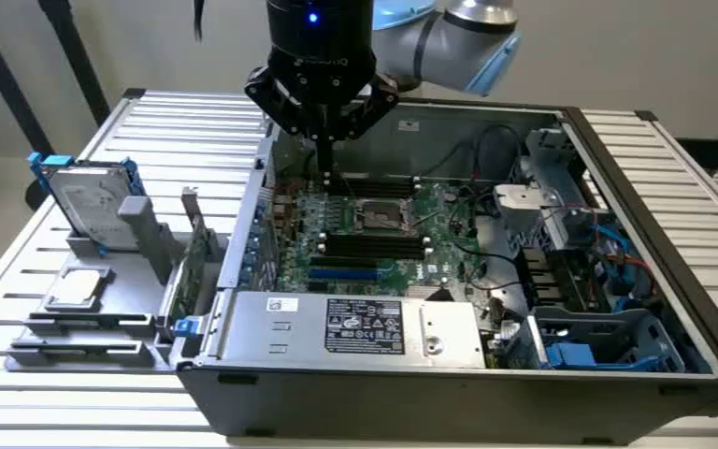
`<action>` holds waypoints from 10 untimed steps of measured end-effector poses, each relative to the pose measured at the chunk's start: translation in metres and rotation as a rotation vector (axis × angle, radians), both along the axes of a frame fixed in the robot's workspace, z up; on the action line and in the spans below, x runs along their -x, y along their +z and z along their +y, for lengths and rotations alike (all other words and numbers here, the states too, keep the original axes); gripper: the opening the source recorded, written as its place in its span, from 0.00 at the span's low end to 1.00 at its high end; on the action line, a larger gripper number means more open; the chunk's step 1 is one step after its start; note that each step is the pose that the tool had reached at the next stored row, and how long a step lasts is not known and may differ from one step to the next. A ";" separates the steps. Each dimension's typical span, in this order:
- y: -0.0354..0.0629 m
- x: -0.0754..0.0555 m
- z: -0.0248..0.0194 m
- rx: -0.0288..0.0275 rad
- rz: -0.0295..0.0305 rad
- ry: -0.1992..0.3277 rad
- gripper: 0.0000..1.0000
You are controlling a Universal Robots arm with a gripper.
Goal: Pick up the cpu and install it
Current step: 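Reach for the cpu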
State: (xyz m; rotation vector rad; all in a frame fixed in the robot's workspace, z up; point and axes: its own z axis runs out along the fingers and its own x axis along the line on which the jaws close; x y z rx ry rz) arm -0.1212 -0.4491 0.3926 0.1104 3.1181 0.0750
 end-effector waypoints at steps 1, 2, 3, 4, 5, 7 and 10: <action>0.0000 0.000 0.0000 0.0000 0.0000 0.000 0.11; 0.0000 0.000 -0.0001 0.0000 -0.0001 0.000 0.11; 0.0000 0.000 -0.0001 0.0000 0.0000 0.000 0.11; 0.0000 0.000 -0.0002 0.0000 0.0000 0.000 0.11; 0.0000 0.000 -0.0002 0.0000 0.0000 0.000 0.11; 0.0000 0.000 -0.0002 0.0000 0.0000 0.000 0.11; 0.0000 0.000 -0.0003 0.0000 0.0000 0.000 0.11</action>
